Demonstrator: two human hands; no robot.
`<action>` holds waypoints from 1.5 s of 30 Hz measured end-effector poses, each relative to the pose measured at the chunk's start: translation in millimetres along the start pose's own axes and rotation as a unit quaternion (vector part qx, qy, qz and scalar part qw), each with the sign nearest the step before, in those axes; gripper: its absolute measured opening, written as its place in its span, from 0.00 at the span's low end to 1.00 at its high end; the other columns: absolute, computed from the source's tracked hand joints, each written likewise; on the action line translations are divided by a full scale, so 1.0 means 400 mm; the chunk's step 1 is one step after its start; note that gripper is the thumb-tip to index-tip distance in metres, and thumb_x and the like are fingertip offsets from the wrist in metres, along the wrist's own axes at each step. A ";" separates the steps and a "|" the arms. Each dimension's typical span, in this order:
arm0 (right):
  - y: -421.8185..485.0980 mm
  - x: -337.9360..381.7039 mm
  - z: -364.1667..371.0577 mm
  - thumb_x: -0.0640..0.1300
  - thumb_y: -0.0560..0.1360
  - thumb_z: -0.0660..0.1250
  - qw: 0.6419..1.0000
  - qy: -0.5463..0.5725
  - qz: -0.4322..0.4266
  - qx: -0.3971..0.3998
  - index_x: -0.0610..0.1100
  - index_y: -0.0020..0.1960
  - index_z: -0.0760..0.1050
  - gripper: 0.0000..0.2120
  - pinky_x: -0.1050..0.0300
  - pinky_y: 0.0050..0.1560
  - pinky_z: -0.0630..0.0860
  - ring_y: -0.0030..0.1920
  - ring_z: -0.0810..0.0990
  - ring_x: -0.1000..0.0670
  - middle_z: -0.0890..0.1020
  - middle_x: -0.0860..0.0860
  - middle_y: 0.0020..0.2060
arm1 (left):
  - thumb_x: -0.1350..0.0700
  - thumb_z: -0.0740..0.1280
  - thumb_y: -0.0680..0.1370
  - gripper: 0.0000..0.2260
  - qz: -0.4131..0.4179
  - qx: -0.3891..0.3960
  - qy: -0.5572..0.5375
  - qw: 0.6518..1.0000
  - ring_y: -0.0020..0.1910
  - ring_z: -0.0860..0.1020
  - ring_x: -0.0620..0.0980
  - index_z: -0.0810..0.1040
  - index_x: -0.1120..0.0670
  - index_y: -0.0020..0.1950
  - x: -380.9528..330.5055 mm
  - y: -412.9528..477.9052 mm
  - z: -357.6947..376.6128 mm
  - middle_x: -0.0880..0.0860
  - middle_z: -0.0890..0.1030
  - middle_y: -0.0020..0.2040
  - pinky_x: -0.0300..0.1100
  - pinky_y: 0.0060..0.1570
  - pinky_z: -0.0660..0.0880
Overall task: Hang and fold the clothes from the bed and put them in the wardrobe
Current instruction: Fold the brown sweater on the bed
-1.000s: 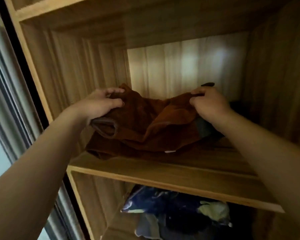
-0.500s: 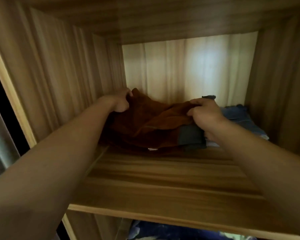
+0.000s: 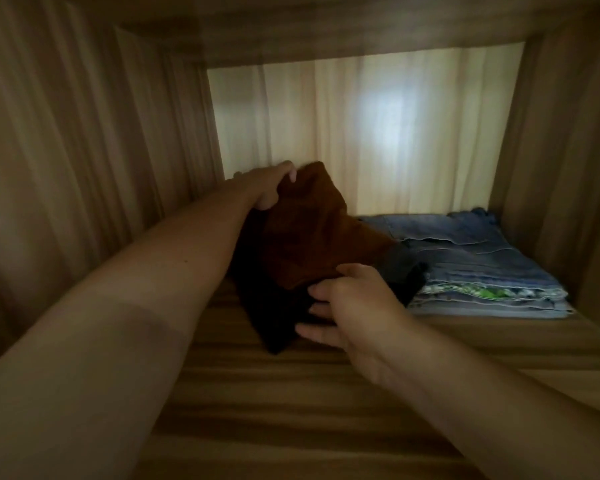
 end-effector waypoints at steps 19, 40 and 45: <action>0.106 0.124 -0.043 0.39 0.80 0.63 0.573 -0.796 -0.196 -0.019 0.41 0.47 0.74 0.04 0.51 0.46 0.77 0.50 0.79 0.42 0.78 0.43 0.49 | 0.36 0.57 0.81 0.31 -0.167 0.115 -0.030 0.979 0.79 0.44 0.64 0.51 0.42 0.82 0.014 -0.193 0.217 0.58 0.41 0.82 0.65 0.76 0.49; 0.283 -0.037 0.002 0.67 0.80 0.51 0.758 -0.636 -0.145 0.023 0.47 0.78 0.61 0.34 0.37 0.77 0.55 0.78 0.50 0.32 0.50 0.38 0.79 | 0.51 0.46 0.87 0.23 -0.149 0.147 0.077 0.975 0.79 0.48 0.66 0.50 0.55 0.82 0.057 -0.230 0.264 0.58 0.46 0.82 0.59 0.77 0.53; 0.234 -0.033 -0.006 0.67 0.81 0.48 0.740 -0.650 -0.171 0.026 0.48 0.82 0.52 0.36 0.42 0.79 0.46 0.80 0.44 0.37 0.46 0.41 0.81 | 0.50 0.46 0.87 0.24 -0.133 0.136 0.064 0.980 0.80 0.47 0.64 0.48 0.56 0.82 0.055 -0.266 0.272 0.56 0.44 0.82 0.59 0.78 0.51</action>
Point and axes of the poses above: each hand's wrist, its own y-axis towards the middle knuckle, its own z-axis out of the palm, x = y × z, the point moved 6 cm from there along y, towards the middle knuckle
